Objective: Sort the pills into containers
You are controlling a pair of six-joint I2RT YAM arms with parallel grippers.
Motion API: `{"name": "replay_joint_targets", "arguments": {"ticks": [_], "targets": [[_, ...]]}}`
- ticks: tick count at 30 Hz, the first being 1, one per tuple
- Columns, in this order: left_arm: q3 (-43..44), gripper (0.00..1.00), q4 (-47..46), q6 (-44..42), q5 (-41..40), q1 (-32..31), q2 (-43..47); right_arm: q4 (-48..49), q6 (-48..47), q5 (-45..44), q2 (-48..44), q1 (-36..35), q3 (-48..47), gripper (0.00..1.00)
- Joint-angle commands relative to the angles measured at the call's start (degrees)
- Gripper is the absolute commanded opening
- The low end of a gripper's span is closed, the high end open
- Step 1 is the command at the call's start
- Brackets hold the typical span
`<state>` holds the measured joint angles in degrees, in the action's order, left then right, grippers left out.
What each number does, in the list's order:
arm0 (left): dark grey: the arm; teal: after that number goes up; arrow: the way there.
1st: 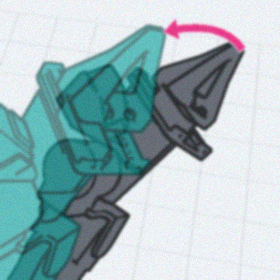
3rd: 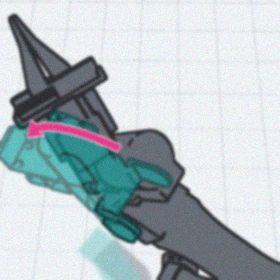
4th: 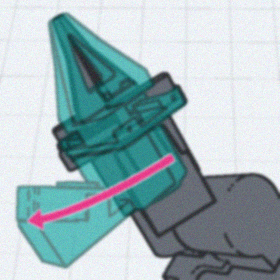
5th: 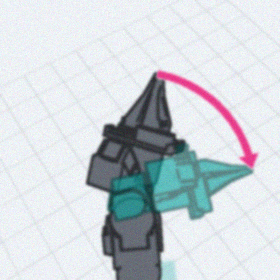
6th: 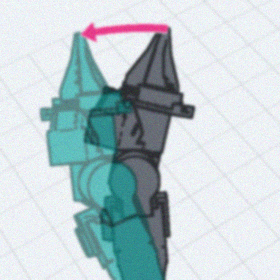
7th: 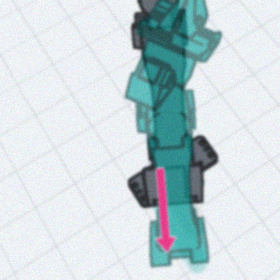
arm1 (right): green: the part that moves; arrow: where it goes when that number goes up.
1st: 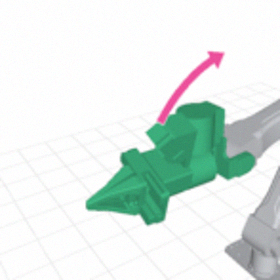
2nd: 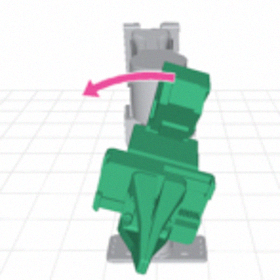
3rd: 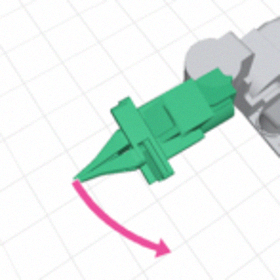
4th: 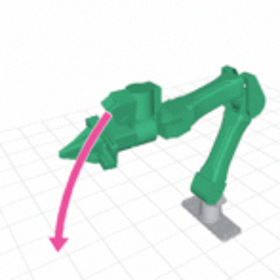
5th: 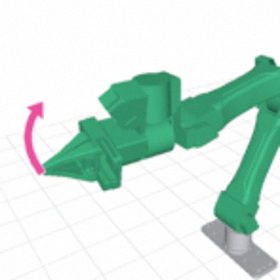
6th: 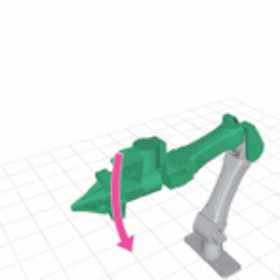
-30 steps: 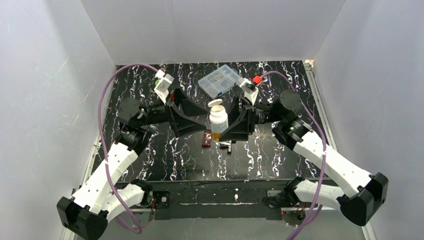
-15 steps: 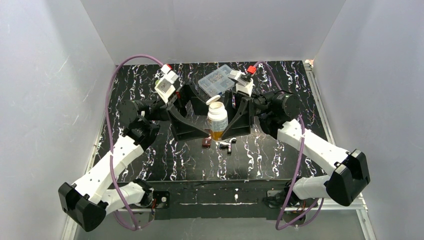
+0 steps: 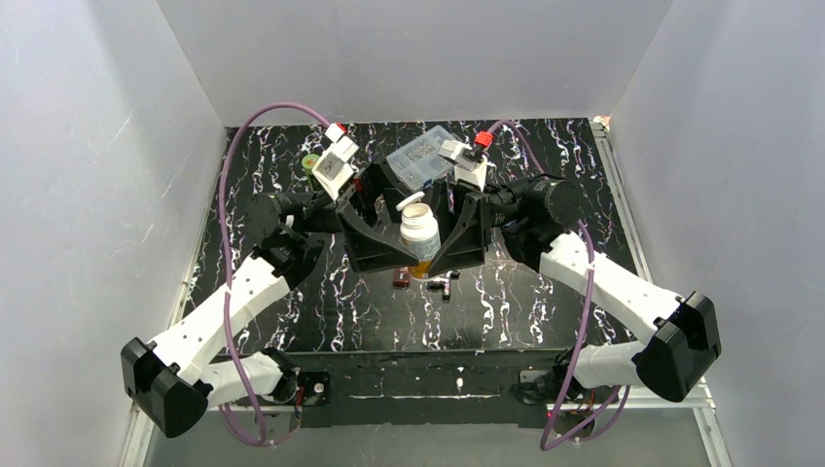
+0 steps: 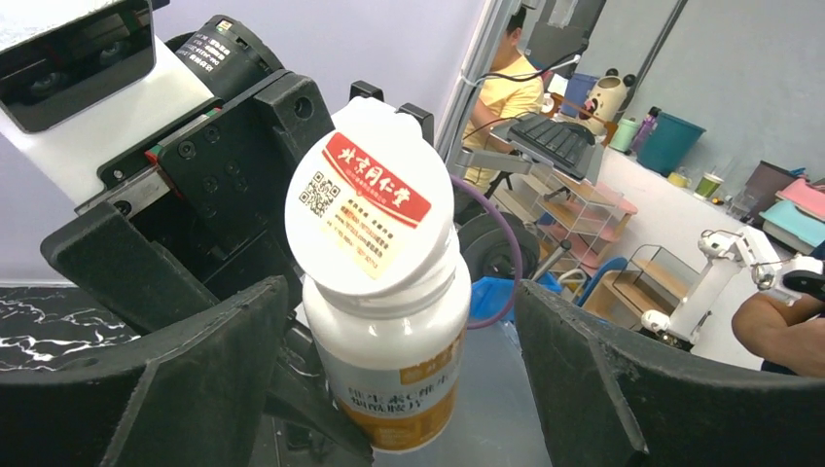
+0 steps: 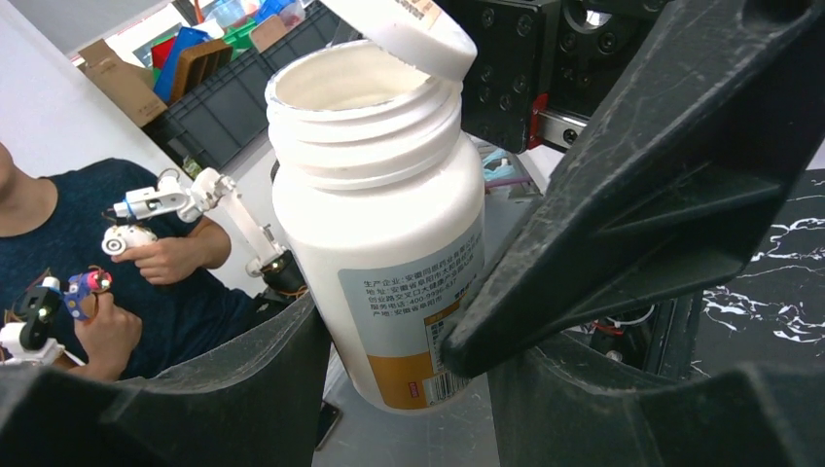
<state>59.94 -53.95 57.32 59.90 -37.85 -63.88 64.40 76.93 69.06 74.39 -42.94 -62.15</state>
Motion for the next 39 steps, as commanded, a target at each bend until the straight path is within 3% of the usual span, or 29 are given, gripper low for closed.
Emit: {"name": "replay_joint_targets", "arguments": {"ticks": [1, 6, 13, 14, 19, 21, 25, 29, 33, 39], "targets": [[1.3, 0.82, -3.1, 0.8, -0.3, -1.1, -0.6, -2.5, -4.3, -1.8, -1.9, -0.7, -3.0, 0.01], [0.7, 0.59, -4.3, 1.8, 0.5, -1.5, -0.6, -9.8, -9.6, -3.0, -3.5, -0.5, -3.3, 0.01], [0.8, 0.10, 3.9, -2.5, 1.1, -1.5, 2.4, -18.9, -16.1, -4.8, -4.9, -0.6, -3.2, 0.03], [1.0, 0.01, 6.9, -4.8, 0.8, -1.5, 3.0, -21.5, -17.8, -5.3, -5.1, -0.6, -3.3, 0.09], [2.7, 0.00, 25.6, -17.7, -3.7, -1.4, 7.4, -38.0, -28.2, -10.6, -7.4, -0.6, -3.6, 0.78], [4.1, 0.00, 35.2, -24.1, -7.3, -1.4, 9.2, -44.4, -31.8, -14.0, -8.3, -0.5, -3.8, 0.96], [7.0, 0.00, 53.7, -36.4, -16.6, -1.4, 13.0, -58.3, -37.5, -23.2, -9.8, -0.6, -4.8, 0.98], [8.3, 0.00, 65.1, -45.9, -23.8, -1.4, 15.1, -72.6, -40.8, -32.9, -10.4, -0.7, -9.1, 0.98], [8.1, 0.00, 70.4, -50.2, -27.6, -1.4, 15.1, -84.0, -43.9, -45.7, -10.2, -4.7, -15.5, 0.98], [6.8, 0.00, 72.5, -54.0, -33.6, -1.5, 15.3, -92.4, -43.7, -59.8, -7.6, -8.8, -21.6, 0.81]]}}
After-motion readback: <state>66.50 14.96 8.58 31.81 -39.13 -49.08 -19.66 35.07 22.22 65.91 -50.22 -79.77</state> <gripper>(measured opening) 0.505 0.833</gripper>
